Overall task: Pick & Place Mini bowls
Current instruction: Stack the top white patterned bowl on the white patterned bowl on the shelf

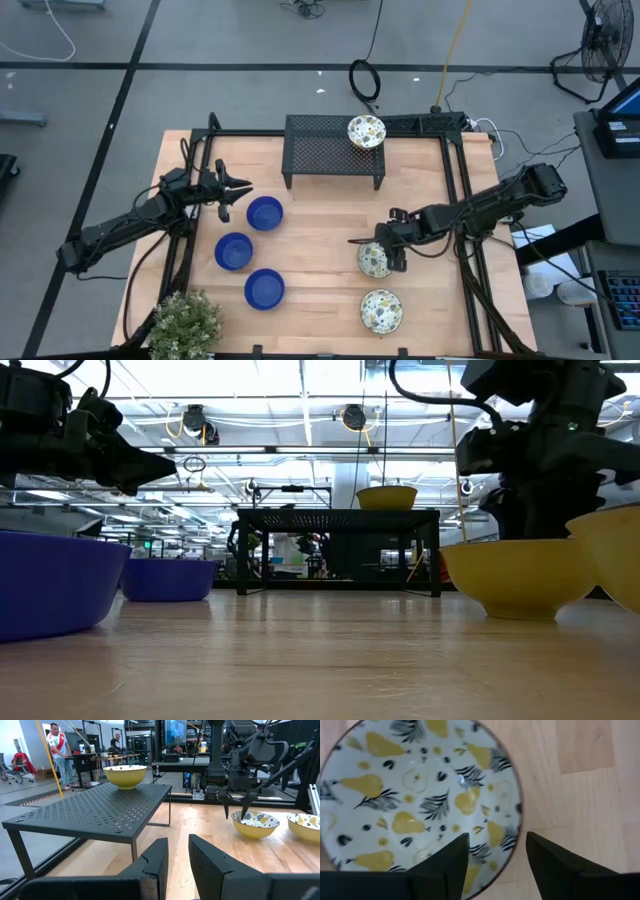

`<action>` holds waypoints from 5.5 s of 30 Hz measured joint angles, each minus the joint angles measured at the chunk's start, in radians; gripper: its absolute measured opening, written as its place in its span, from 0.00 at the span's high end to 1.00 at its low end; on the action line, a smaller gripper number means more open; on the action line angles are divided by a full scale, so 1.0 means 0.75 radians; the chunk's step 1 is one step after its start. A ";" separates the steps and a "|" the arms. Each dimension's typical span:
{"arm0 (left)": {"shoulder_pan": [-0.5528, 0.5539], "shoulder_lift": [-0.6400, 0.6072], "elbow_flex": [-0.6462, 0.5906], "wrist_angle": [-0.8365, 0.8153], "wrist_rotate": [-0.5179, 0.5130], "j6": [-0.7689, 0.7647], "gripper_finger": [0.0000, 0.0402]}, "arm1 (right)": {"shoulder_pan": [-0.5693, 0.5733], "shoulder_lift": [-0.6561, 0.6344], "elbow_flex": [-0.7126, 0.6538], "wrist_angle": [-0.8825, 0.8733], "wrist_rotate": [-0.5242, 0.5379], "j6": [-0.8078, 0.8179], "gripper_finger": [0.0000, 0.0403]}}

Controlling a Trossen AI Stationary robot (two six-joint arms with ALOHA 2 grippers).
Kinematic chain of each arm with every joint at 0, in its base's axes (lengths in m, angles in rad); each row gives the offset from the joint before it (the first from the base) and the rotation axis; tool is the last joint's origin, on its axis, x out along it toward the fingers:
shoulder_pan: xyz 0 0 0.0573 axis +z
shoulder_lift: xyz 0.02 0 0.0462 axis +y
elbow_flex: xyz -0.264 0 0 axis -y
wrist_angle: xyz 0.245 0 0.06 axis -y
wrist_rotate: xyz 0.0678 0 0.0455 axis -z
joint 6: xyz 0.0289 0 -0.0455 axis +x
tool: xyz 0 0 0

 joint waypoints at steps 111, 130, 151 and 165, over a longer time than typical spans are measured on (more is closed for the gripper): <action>0.000 0.000 0.000 0.000 0.000 0.000 0.80 | -0.403 -0.263 -0.002 0.258 -0.135 -0.356 0.98; 0.000 0.000 0.001 0.000 0.000 0.000 0.80 | -0.555 -0.263 0.002 0.953 -0.140 -0.606 1.00; 0.000 -0.001 0.001 0.000 0.000 0.000 0.80 | -0.990 -0.039 0.969 0.405 -0.245 -0.636 1.00; 0.000 0.000 0.001 0.000 0.000 0.000 0.80 | -1.143 0.391 1.661 0.121 -0.452 -0.434 1.00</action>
